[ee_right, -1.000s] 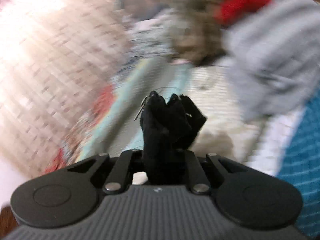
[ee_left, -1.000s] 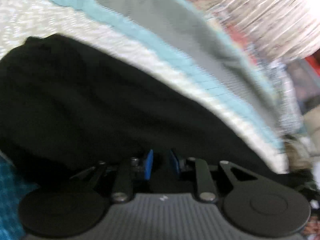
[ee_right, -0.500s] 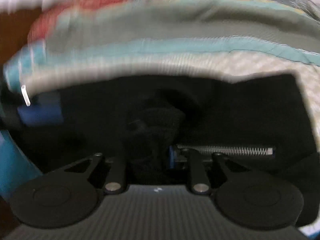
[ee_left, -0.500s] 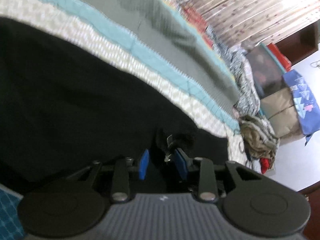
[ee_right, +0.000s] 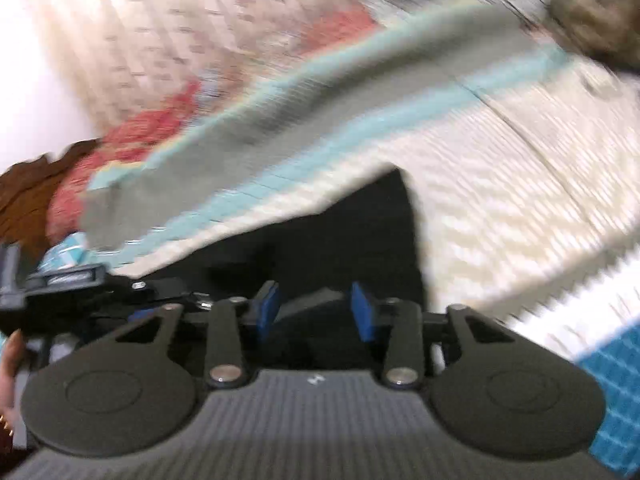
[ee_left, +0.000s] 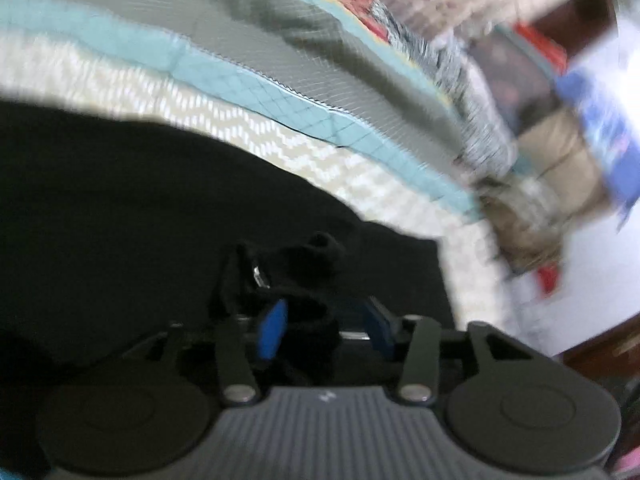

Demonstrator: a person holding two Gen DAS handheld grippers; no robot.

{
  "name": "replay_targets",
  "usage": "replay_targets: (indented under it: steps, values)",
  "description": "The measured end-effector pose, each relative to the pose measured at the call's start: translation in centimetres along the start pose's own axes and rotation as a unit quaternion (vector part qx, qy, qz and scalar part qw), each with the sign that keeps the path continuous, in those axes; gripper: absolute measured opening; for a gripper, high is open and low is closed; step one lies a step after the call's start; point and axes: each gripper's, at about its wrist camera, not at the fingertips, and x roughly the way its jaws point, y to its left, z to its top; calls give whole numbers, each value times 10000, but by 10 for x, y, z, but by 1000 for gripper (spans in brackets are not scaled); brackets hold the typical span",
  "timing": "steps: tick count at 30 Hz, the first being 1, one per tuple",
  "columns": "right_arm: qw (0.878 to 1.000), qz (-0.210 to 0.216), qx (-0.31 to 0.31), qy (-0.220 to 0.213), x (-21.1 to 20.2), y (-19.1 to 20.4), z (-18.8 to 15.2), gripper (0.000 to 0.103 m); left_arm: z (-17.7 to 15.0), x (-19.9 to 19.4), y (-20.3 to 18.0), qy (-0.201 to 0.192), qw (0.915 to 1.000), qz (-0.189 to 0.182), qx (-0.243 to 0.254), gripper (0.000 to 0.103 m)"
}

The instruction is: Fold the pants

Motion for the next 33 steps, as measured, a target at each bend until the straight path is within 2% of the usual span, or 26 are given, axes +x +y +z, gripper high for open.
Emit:
replay_targets:
  steps: [1,2,4,6,9,13,16,19,21,22,24,26,28,30,33]
  values:
    - [9997,-111,68,186,11,-6,-3,22,-4,9,-4,-5,9988,290,384,22]
    - [9996,-179,122,197,20,-11,-7,16,-7,18,1,58,9984,346,440,18]
    - [9994,-34,333,77,19,-16,-10,15,-7,21,10,71,9998,166,109,17]
    - [9993,-10,376,83,19,-14,-7,15,-6,15,8,90,9997,200,124,18]
    - [9995,-20,297,101,10,-14,-7,17,-8,-3,5,-8,9998,192,11,27]
    - [9992,209,179,-274,-21,-8,-19,33,-23,-70,11,-560,9982,-174,-149,29]
    - [9976,544,-188,-392,-33,14,-30,33,-48,-122,30,-937,9947,-234,-351,38]
    - [9952,907,-355,-102,-25,40,-42,34,-82,-170,65,-1283,9881,-56,-851,44]
    - [9927,1120,-384,212,-11,57,-53,34,-100,-197,97,-1540,9786,183,-1354,48]
    - [9916,1170,-411,370,-2,66,-58,34,-107,-210,116,-1683,9708,273,-1686,51]
    - [9892,1168,-529,713,11,84,-70,34,-117,-233,159,-1997,9448,333,-2575,52]
    - [9857,1182,-641,1020,23,97,-80,34,-121,-245,192,-2254,9227,161,-3124,53]
    - [9836,1139,-744,1181,26,109,-85,34,-119,-248,216,-2393,9061,103,-3487,57]
    - [9828,1050,-829,1273,26,117,-88,34,-112,-245,233,-2492,8966,-148,-3657,58]
    - [9842,867,-826,1304,23,121,-90,35,-98,-228,245,-2409,8932,-394,-3777,72]
